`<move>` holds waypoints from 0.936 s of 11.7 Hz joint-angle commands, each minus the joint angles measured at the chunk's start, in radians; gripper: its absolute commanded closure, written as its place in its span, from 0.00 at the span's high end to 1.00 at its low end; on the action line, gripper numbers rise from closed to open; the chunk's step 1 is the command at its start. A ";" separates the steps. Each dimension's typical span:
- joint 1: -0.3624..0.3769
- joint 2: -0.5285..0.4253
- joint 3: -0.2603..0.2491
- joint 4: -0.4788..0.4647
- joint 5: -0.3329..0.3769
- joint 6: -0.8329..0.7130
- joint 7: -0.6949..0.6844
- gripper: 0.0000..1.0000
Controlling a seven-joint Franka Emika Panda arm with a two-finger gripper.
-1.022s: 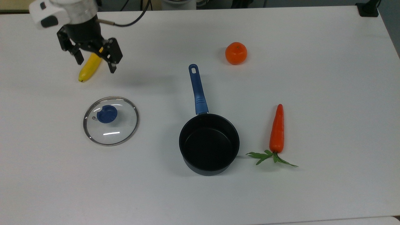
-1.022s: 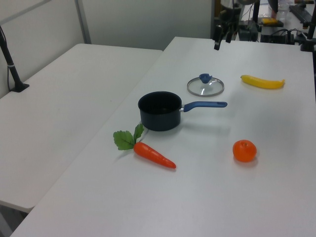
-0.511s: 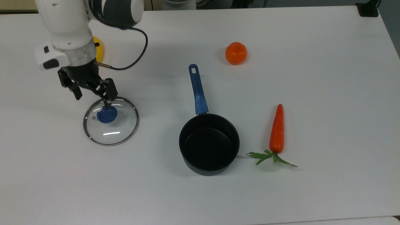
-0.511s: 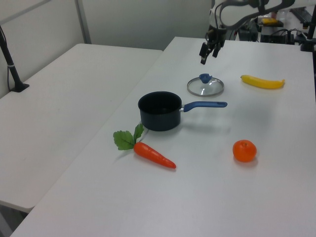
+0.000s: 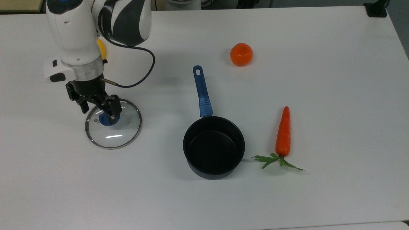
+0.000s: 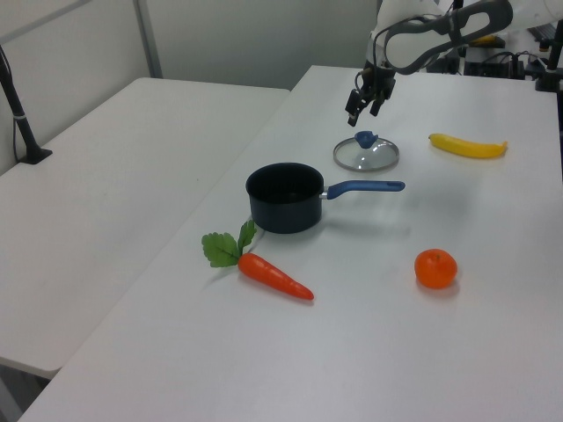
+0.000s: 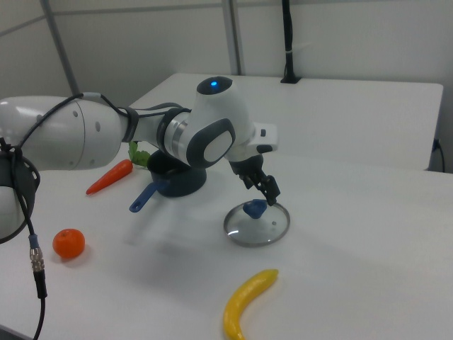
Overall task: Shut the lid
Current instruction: 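Close the gripper on the blue knob of the glass lid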
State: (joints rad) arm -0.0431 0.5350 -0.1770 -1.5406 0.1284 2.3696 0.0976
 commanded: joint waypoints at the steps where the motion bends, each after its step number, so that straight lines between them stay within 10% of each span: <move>1: 0.014 -0.003 0.011 -0.053 0.010 0.042 0.066 0.92; 11: 0.000 -0.010 0.011 -0.087 0.008 0.039 0.079 0.66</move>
State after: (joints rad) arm -0.0412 0.5448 -0.1642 -1.6084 0.1284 2.3765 0.1606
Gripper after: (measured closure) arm 0.330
